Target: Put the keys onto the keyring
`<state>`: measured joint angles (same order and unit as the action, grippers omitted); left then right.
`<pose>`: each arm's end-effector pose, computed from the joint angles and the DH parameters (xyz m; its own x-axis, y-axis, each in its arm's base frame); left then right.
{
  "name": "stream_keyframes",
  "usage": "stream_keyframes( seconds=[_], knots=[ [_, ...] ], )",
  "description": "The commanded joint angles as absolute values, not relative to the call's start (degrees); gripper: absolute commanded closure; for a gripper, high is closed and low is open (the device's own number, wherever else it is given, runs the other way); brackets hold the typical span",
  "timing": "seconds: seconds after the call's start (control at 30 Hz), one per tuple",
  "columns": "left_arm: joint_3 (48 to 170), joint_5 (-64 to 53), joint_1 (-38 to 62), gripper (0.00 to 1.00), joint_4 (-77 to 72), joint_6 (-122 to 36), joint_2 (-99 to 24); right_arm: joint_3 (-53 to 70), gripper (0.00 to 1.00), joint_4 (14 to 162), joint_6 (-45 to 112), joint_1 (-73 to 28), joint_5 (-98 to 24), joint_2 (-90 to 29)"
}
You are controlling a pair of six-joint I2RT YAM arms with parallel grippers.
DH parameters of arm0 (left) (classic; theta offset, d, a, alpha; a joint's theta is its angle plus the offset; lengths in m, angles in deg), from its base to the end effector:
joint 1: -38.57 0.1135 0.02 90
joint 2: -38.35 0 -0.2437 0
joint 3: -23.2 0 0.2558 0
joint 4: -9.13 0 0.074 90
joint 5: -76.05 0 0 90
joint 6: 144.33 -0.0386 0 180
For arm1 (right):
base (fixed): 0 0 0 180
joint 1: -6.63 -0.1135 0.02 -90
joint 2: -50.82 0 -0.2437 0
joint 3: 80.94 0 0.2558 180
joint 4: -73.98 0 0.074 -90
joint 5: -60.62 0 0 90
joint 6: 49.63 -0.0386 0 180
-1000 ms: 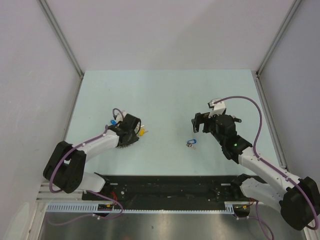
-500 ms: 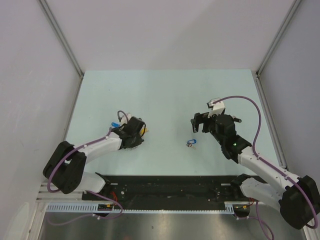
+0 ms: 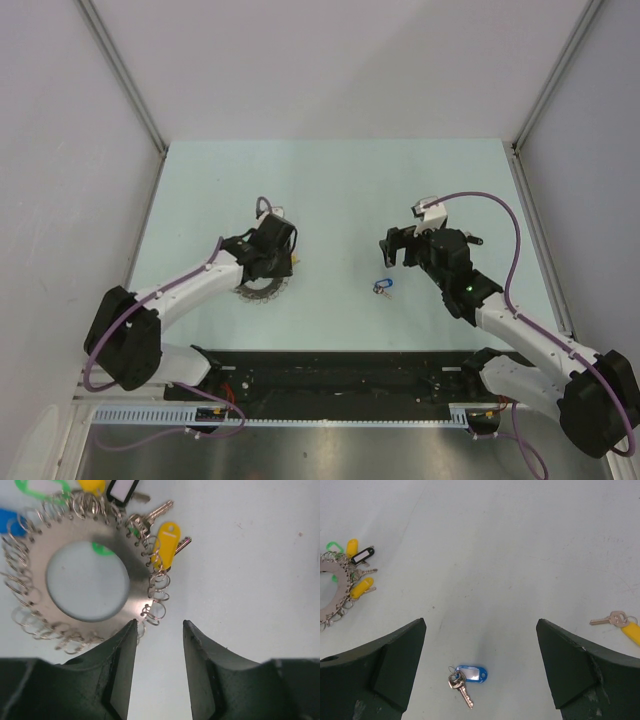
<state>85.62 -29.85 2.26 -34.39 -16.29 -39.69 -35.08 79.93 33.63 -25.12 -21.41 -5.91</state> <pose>0.2261 -0.1530 0.1876 -0.8260 -0.1285 -0.5489 -0.0669 0.9891 -0.1309 0.2111 0.1243 0.2365 -0.2923 -0.0442 -0.9553 -0.3766 0.9235 0.0725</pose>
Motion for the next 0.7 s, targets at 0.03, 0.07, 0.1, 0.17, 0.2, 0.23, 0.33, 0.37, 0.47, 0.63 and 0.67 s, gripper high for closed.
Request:
stream_keyframes(
  seconds=[0.03,0.07,0.1,0.17,0.2,0.23,0.33,0.37,0.47,0.63,0.67],
  knots=[
    [93.5,-29.9,1.4,0.54,-44.7,-40.2,-42.3,-35.0,0.02,77.4,35.2,-25.6,-23.1,-5.4],
    [93.9,-30.2,1.2,0.54,-45.2,-44.2,-43.0,-35.0,0.02,77.4,35.2,-25.5,-23.0,-5.4],
    [94.3,-30.6,1.0,0.55,-45.6,-45.7,-43.6,-35.0,0.02,77.4,35.3,-25.8,-23.0,-5.3],
    [94.6,-31.1,0.3,0.57,-46.0,-49.6,-45.5,-35.0,0.02,77.5,35.5,-25.9,-22.8,-5.2],
    [94.9,-31.1,-0.1,0.57,-46.0,-50.8,-46.0,-35.0,0.02,77.5,35.4,-26.0,-22.8,-5.1],
    [95.0,-31.1,-1.1,0.58,-46.0,-53.2,-47.4,-35.0,0.02,77.5,35.5,-25.9,-22.7,-5.2],
    [96.0,-32.9,-3.3,0.59,-45.6,-56.9,-49.8,-35.0,0.02,77.3,35.8,-26.1,-22.9,-5.4],
    [96.3,-33.4,-3.7,0.58,-45.6,-57.7,-50.3,-35.0,0.02,77.2,35.8,-26.2,-23.0,-5.5],
    [97.1,-34.3,-5.2,0.58,-44.7,-60.6,-52.3,-35.0,0.02,76.9,36.2,-26.4,-23.0,-5.8],
    [98.1,-37.1,-6.7,0.57,-45.8,-63.6,-56.8,-35.1,0.02,77.1,36.4,-26.7,-22.9,-5.6],
    [98.2,-37.3,-6.9,0.57,-45.9,-63.6,-57.6,-35.0,0.02,77.1,36.5,-26.6,-22.9,-5.6]
  ],
)
